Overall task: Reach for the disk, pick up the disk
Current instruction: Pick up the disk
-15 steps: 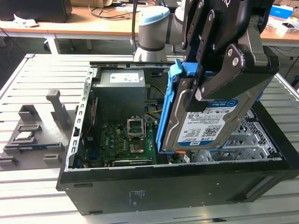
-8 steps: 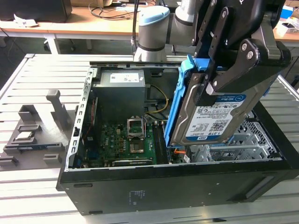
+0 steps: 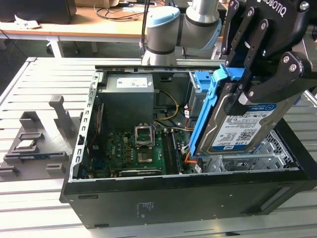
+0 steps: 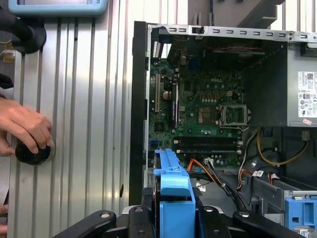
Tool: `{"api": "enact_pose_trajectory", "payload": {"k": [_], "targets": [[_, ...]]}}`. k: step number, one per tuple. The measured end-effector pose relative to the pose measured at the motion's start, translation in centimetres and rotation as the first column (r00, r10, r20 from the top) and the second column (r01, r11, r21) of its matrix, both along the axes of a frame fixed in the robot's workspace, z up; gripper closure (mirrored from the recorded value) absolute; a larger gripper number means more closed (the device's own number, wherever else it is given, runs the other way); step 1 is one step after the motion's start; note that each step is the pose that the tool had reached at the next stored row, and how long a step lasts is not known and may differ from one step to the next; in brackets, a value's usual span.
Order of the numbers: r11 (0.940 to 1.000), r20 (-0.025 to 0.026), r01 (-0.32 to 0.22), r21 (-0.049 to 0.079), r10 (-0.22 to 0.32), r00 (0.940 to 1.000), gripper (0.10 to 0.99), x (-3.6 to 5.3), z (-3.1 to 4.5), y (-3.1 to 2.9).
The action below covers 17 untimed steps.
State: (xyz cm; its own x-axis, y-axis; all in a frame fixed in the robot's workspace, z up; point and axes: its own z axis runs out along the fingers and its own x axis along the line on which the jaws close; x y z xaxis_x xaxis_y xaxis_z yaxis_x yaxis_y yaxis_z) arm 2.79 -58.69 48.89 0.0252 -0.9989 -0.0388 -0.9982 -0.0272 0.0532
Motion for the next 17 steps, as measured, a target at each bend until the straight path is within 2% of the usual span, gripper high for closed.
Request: {"api": "enact_pose_trajectory", "payload": {"k": [3, 17], "targets": [[1.0000, 0.0000, 0.000, 0.000, 0.000, 1.0000, 0.718, 0.78, -0.13, 0.15], [1.0000, 0.0000, 0.000, 0.000, 0.000, 1.0000, 0.718, 2.87, -0.57, 0.21]]}}
